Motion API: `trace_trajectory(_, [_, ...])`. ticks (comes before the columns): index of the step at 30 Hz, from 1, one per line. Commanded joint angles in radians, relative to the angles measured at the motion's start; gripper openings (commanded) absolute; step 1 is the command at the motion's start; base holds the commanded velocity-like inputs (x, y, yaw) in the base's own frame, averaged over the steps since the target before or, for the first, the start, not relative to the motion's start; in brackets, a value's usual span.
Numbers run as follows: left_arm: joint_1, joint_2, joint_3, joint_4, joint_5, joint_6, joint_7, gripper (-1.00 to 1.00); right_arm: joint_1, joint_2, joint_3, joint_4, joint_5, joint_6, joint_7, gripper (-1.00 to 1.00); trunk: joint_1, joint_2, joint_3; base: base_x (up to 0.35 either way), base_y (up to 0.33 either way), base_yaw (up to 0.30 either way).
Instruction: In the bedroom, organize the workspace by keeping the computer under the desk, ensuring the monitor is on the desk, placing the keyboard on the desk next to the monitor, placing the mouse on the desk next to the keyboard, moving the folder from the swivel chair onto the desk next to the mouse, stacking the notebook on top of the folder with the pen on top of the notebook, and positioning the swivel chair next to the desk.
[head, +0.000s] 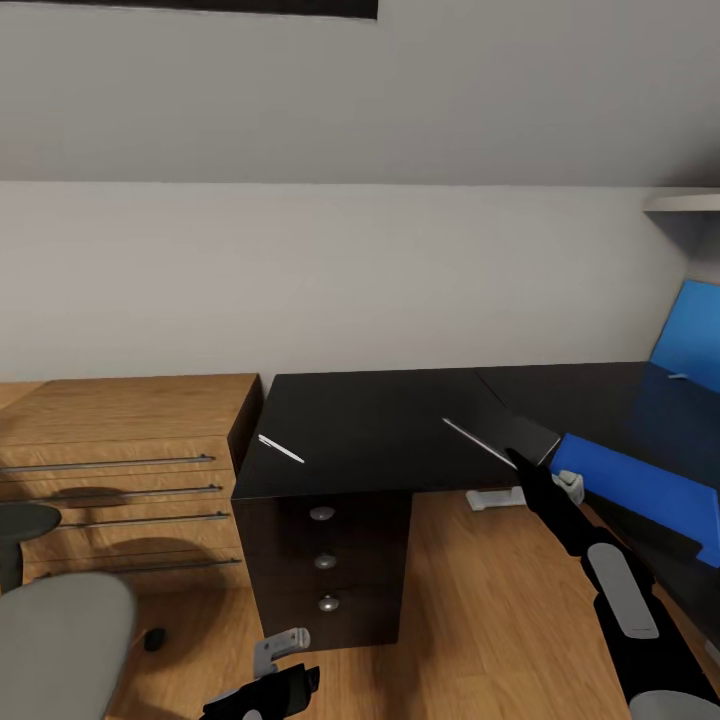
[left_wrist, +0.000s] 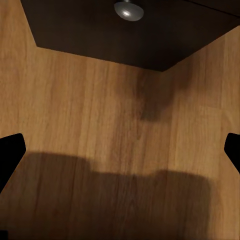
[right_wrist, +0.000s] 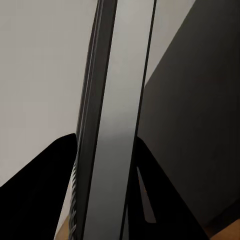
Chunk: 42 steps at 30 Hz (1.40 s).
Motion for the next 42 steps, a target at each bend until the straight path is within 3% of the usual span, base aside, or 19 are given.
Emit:
trace_trajectory(1, [-0.001,0.000,-0.002,-0.001,0.011,0.002,0.009,1.00,-0.001,-0.001,-0.002,0.000,-0.007,0.008,0.001,-1.00,0.000,0.000,-0.001,0.000,0.000,0.000])
trace_trajectory(14, [-0.001,-0.001,-0.003,-0.001,0.011,0.001,0.010,1.00,0.000,-0.031,-0.004,0.000,-0.011,0.008,0.000,-1.00,0.000,0.000,-0.001,0.000,0.000,-0.039])
trace_trajectory(38, [-0.001,-0.001,-0.003,-0.001,0.010,0.001,0.009,1.00,0.000,-0.034,-0.007,0.003,-0.011,0.008,0.000,-1.00,0.000,0.000,-0.001,0.000,0.000,-0.255])
trace_trajectory(42, [-0.001,-0.001,-0.003,-0.001,0.010,0.002,0.008,1.00,0.000,-0.034,-0.021,0.003,-0.011,0.009,0.000,-1.00,0.000,0.000,-0.001,0.000,0.000,-0.267])
